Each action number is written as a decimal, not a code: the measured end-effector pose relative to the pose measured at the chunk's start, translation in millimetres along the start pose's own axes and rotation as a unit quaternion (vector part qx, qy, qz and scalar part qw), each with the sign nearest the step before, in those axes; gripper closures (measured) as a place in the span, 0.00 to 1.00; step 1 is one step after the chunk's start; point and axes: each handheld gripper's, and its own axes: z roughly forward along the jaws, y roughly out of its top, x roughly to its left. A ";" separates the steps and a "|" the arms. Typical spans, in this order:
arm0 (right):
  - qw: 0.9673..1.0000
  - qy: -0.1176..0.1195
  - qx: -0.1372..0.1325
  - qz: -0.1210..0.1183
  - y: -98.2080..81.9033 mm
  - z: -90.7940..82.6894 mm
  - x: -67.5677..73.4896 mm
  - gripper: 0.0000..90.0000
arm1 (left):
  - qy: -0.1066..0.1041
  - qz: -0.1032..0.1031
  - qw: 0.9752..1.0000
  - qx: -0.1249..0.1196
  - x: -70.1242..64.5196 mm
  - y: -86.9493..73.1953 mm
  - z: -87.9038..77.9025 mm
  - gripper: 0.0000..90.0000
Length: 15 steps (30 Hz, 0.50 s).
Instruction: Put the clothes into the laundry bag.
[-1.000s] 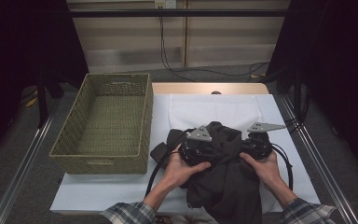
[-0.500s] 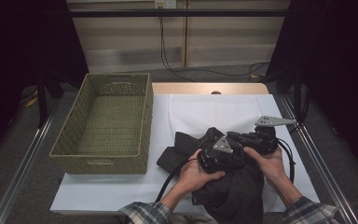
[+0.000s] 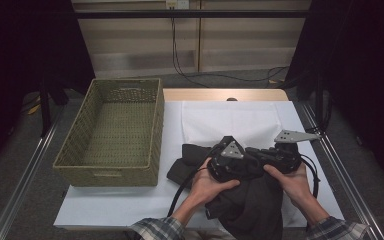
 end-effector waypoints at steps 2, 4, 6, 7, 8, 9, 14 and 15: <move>1.000 0.000 0.001 0.000 -0.5 1.4 0.2 1.00 | 0.003 0.003 1.000 0.001 -0.8 -0.8 -9.3 0.65; 1.000 0.001 -0.001 0.001 -0.1 1.4 -0.5 1.00 | -0.005 0.011 1.000 -0.005 -1.2 0.3 -21.2 0.59; 1.000 -0.002 -0.002 0.003 -0.5 0.8 -1.2 1.00 | -0.001 0.009 1.000 -0.017 -0.5 1.4 -32.8 0.54; 1.000 -0.002 -0.003 0.003 -0.7 0.1 -1.7 1.00 | -0.002 0.007 1.000 -0.020 0.8 2.2 -40.4 0.52; 1.000 -0.003 -0.004 0.004 -0.4 -0.3 -2.2 1.00 | 0.000 0.005 0.999 -0.032 2.5 2.6 -47.0 0.51; 1.000 -0.003 -0.005 0.007 -0.3 -0.5 -3.0 1.00 | 0.006 0.001 0.999 -0.044 5.2 3.2 -55.2 0.50; 1.000 -0.001 -0.005 0.007 -0.2 0.5 -4.0 1.00 | 0.064 0.004 0.996 -0.063 21.1 7.7 -73.6 0.33; 1.000 -0.001 -0.005 0.009 0.0 0.8 -3.9 1.00 | 0.076 0.003 0.995 -0.066 26.7 7.5 -73.9 0.28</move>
